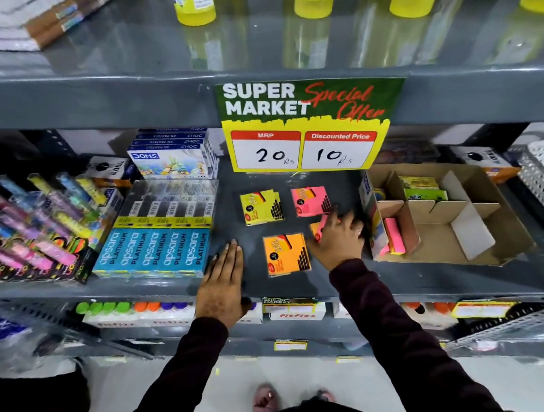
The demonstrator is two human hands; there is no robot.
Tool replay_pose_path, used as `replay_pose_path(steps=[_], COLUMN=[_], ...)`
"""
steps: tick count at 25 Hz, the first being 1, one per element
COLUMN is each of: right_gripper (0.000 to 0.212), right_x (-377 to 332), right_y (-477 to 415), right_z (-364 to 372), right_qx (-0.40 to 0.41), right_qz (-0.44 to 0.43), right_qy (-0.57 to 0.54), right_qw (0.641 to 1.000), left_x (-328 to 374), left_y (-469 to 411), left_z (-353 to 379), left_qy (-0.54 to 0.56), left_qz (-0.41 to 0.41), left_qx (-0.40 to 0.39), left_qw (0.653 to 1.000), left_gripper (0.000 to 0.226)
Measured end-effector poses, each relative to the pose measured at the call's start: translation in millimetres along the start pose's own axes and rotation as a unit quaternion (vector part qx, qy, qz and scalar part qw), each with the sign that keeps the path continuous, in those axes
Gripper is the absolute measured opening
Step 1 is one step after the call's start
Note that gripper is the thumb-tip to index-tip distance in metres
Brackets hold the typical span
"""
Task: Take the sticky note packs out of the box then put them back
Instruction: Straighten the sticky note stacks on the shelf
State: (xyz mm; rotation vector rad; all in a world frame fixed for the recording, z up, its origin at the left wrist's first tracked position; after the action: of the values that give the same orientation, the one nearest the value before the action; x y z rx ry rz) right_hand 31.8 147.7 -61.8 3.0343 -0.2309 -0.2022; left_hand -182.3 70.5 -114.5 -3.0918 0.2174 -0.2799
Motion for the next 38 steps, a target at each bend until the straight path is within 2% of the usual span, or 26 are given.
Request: replay_pose_path(steps=[3, 7, 13, 16, 18, 22, 25, 29, 33, 38], right_gripper=[0.085, 0.091, 0.091, 0.094, 0.094, 0.094, 0.089, 0.096, 0.095, 0.102], right_x=[-15, -43, -52, -42, -25, 13, 18, -10, -60, -69], right_y=[-12, -51, -71, -64, -50, -15, -7, 7, 29, 35], right_z=[-18, -18, 0, -9, -11, 7, 3, -7, 10, 17], right_qx=[0.040, 0.017, -0.035, -0.025, -0.018, -0.087, -0.076, -0.023, -0.033, -0.024], right_qz=[-0.038, -0.122, -0.171, -0.155, -0.115, -0.022, -0.005, -0.045, -0.118, -0.108], right_qy=[-0.024, -0.035, -0.019, -0.045, -0.030, 0.009, -0.001, 0.000, 0.004, 0.041], right_qw=[0.998, 0.992, 0.985, 0.987, 0.993, 0.996, 0.997, 0.999, 0.992, 0.993], left_x=[-1, -1, -1, -1, -1, -1, -2, 0, 1, 1], left_y=[1, 0, -1, -1, 0, 1, 0, 1, 1, 1], left_z=[1, -1, -3, 0, 0, -1, 0, -3, -7, -6], left_qy=[-0.001, 0.005, 0.017, 0.001, -0.013, -0.017, -0.020, -0.003, 0.022, 0.011], left_qz=[-0.002, -0.004, -0.006, -0.006, -0.010, -0.012, -0.012, -0.005, -0.004, -0.003], left_qx=[0.001, -0.001, 0.011, -0.002, -0.005, -0.003, -0.002, 0.010, 0.019, 0.015], left_qw=[1.000, 1.000, 1.000, 1.000, 1.000, 1.000, 1.000, 1.000, 1.000, 1.000], left_gripper=[0.123, 0.124, 0.112, 0.120, 0.127, 0.127, 0.125, 0.121, 0.116, 0.115])
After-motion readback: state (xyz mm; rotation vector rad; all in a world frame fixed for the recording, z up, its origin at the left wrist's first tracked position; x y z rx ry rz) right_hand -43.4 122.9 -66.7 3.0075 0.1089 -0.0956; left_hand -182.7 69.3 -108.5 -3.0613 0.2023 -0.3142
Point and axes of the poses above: each hand's wrist, its own y-axis away from the middle knuckle, its own z-axis out of the palm, x = y × z, the point moved 10 cm from there along -y, towards the middle knuckle, and after that the axes turned 11 degrees about y, right-handed, at the moved point
